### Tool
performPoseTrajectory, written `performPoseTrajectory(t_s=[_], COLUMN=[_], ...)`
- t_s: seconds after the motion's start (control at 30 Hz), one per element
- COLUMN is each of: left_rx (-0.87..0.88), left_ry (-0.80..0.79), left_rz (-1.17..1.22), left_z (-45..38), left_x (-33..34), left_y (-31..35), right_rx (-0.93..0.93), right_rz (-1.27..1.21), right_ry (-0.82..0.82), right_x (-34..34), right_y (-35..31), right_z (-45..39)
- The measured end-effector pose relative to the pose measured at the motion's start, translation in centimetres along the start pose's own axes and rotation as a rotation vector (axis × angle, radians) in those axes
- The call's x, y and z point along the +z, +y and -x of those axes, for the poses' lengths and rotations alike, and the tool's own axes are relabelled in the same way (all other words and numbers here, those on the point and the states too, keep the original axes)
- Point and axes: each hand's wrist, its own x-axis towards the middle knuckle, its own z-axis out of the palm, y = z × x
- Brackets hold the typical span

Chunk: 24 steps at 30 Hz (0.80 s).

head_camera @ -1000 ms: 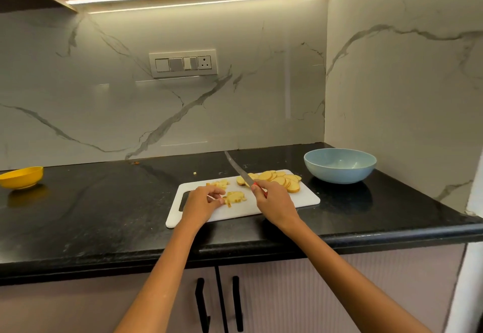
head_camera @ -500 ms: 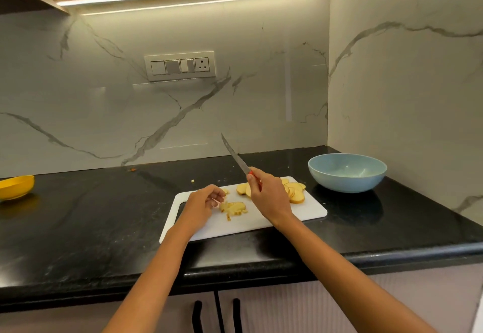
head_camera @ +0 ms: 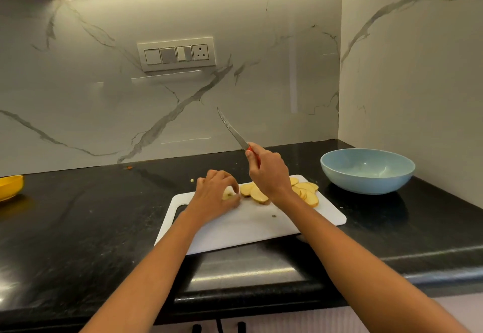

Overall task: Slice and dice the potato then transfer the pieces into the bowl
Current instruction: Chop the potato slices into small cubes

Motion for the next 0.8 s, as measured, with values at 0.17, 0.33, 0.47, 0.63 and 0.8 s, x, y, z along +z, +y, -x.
performPoseTrajectory(t_s=[0.17,0.33,0.47,0.63,0.8], left_rx=[-0.144,-0.19,-0.259,-0.203,-0.13], left_ry=[0.064,0.034,-0.175,-0.029,-0.089], left_rz=[0.193,0.5,0.524,0.34,0.349], left_z=[-0.5,0.5,1.9,1.4,1.4], left_x=[0.2,-2.4,-3.7,-2.2,-1.3], left_y=[-2.1,-3.0,-3.1,-2.9,-1.9], right_rx=[-0.018,-0.021,-0.02,-0.006,0.014], right_rz=[0.004,0.007,0.013,0.01,0.023], right_ry=[0.037,0.052,0.058,0.075,0.071], right_x=[0.0,-0.2,-0.3,-0.3,-0.2], right_y=[0.4,0.6,0.7,1.0,1.2], right_z=[-0.3,-0.2,-0.1,-0.3,-0.4])
